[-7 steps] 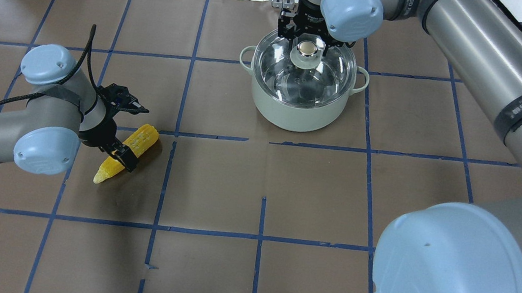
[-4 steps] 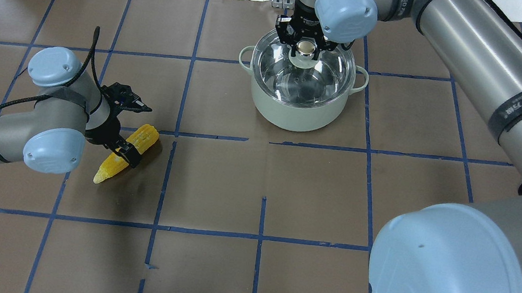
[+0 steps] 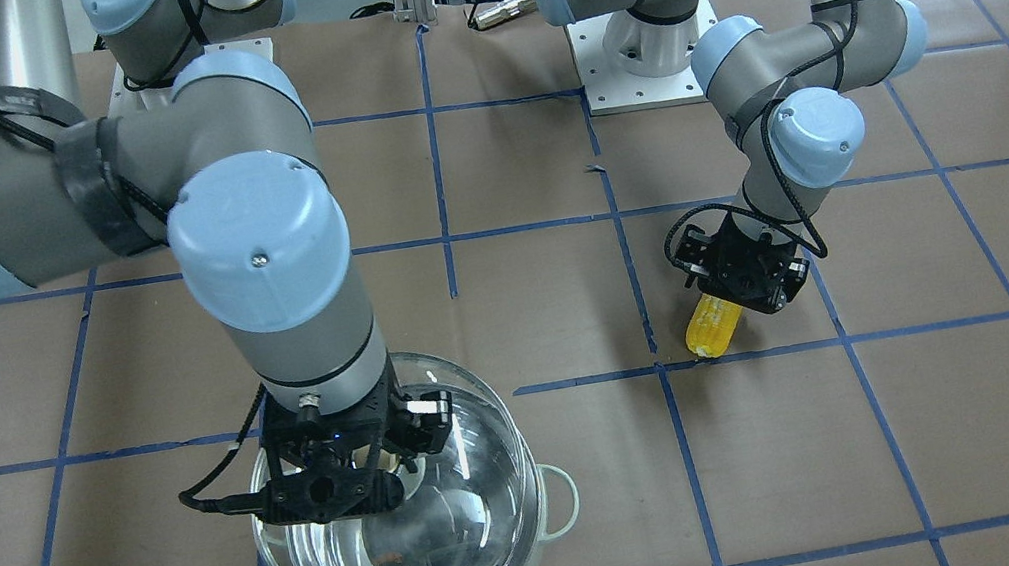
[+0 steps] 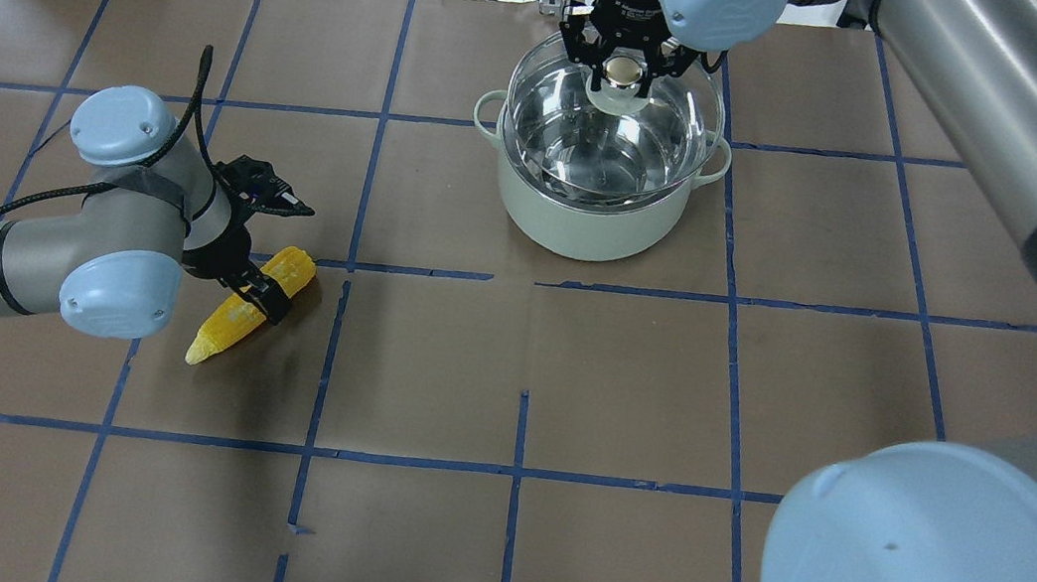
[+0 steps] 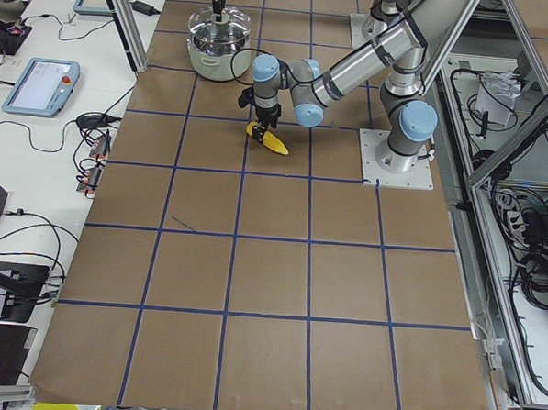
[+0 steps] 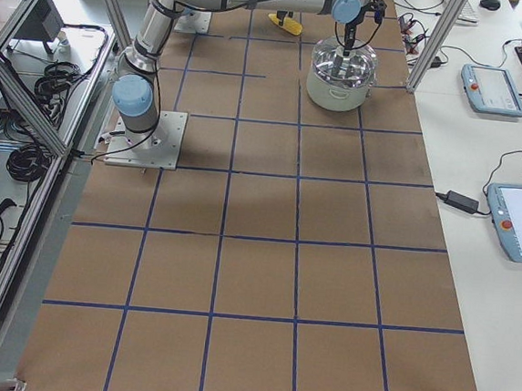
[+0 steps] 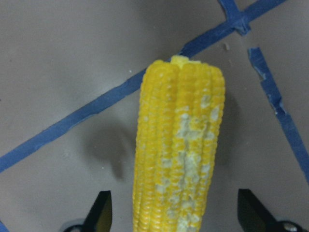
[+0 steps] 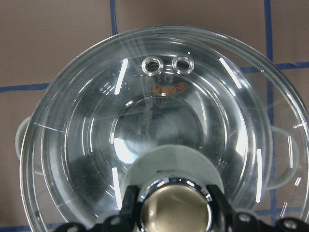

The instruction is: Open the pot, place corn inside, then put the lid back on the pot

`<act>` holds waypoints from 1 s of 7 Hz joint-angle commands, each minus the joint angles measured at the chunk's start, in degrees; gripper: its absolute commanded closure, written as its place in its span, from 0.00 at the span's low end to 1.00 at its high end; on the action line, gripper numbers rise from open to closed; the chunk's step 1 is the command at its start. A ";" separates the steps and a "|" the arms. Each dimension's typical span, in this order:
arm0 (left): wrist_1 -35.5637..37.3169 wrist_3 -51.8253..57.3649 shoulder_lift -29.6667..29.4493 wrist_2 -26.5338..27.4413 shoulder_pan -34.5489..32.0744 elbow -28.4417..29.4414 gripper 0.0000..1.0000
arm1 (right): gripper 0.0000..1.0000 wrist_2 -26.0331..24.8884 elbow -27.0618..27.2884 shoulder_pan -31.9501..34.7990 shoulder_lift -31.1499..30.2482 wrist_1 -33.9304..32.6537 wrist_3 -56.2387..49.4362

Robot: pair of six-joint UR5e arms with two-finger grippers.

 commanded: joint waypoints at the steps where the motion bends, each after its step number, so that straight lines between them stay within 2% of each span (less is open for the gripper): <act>1: 0.76 0.03 -0.48 -0.06 -0.22 -0.05 0.11 | 0.70 0.37 -0.44 -6.82 -3.62 6.18 -7.52; 2: 1.90 0.12 -0.92 -0.06 -0.13 -0.40 0.13 | 0.71 0.46 -0.44 -10.61 -5.20 10.12 -12.43; 3: 3.04 -0.06 -1.10 -0.67 -0.22 -0.66 0.22 | 0.72 0.46 0.34 -14.21 -7.04 12.07 -16.74; 5: 3.14 -3.55 -1.02 -2.52 -0.48 -1.27 0.70 | 0.73 0.55 0.44 -18.37 -7.32 14.20 -22.65; 6: 2.79 -8.62 -0.06 -1.74 -0.92 -0.84 0.83 | 0.74 0.20 0.53 -19.16 -7.24 14.29 -24.32; 7: 1.40 -12.93 0.91 -1.39 -2.84 0.38 0.86 | 0.75 -0.06 1.14 -20.56 -7.15 14.55 -24.69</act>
